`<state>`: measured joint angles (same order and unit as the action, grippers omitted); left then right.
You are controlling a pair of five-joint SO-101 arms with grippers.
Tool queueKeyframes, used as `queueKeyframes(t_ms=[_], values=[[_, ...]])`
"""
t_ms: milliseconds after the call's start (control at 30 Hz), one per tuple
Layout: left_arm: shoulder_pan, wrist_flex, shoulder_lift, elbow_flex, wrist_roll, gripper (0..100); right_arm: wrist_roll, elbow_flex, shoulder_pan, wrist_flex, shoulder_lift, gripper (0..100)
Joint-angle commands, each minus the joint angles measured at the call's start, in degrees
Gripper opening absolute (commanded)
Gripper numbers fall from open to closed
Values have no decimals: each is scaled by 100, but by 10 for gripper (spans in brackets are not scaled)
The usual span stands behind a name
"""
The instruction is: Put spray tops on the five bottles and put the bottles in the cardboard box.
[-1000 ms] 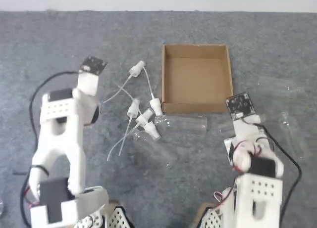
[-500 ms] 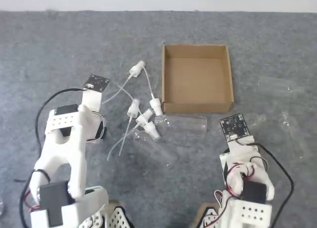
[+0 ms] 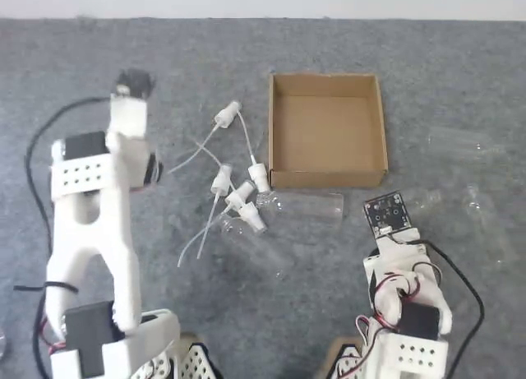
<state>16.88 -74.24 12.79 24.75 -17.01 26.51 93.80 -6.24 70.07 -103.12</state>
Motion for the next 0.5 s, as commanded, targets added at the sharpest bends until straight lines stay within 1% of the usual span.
queueKeyframes(t_ms=[0,133,200,367,467], values=[[-527,316,-211,-1393,431,130,-9,9,13,57,-75,139],[-1284,281,-1538,-2782,510,130,-9,18,4,57,-75,139],[-1547,273,-2312,-3600,510,130,-9,18,4,57,-75,139],[-1890,167,-4369,-6044,510,131,-9,18,4,57,-75,139],[-1978,-141,-5635,-7662,440,131,-9,26,4,57,-75,139]])
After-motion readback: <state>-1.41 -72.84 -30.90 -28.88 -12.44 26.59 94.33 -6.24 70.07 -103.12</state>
